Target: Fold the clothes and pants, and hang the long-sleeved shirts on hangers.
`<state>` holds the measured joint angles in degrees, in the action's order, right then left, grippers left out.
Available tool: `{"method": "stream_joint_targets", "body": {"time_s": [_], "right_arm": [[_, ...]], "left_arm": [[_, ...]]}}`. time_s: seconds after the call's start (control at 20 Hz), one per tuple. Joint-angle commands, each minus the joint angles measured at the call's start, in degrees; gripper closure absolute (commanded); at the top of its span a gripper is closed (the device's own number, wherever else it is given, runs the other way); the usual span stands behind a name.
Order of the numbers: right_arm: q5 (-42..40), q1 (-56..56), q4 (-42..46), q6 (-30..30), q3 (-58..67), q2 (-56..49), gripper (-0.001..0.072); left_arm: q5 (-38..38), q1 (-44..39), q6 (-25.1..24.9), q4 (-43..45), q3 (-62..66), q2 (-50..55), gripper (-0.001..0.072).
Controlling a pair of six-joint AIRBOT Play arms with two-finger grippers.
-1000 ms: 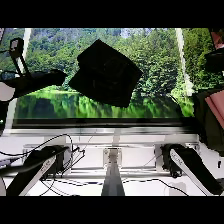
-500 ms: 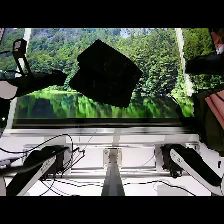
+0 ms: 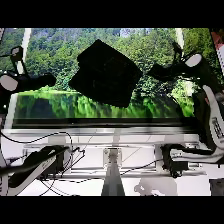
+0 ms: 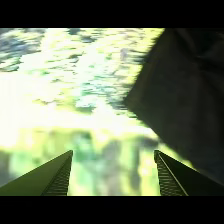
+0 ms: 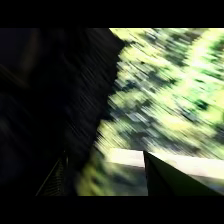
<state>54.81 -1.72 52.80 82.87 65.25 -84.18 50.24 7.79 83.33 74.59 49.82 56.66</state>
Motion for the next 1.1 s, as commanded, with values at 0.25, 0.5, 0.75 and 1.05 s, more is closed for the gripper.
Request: {"method": "stream_joint_targets", "body": {"time_s": [0.25,0.5,0.75,1.05], "right_arm": [[-10.27,-0.02,-15.17,-3.13,4.74,-18.12,0.0194],[-10.91,1.01,-15.41,-3.13,8.33,-20.13,0.0347],[-12.07,2.12,-15.17,-3.13,8.39,-20.09,0.0645],[-12.0,2.12,-15.04,-3.13,8.39,-20.02,0.0646]], "left_arm": [[0.07,9.11,-0.28,-11.87,0.0,7.82,0.0131],[0.31,8.68,-12.13,-23.89,0.0,18.67,0.0131],[0.13,8.52,-23.85,-34.53,0.0,27.8,0.0131],[-1.75,5.75,-32.79,-41.35,0.02,33.68,0.0133]]}}
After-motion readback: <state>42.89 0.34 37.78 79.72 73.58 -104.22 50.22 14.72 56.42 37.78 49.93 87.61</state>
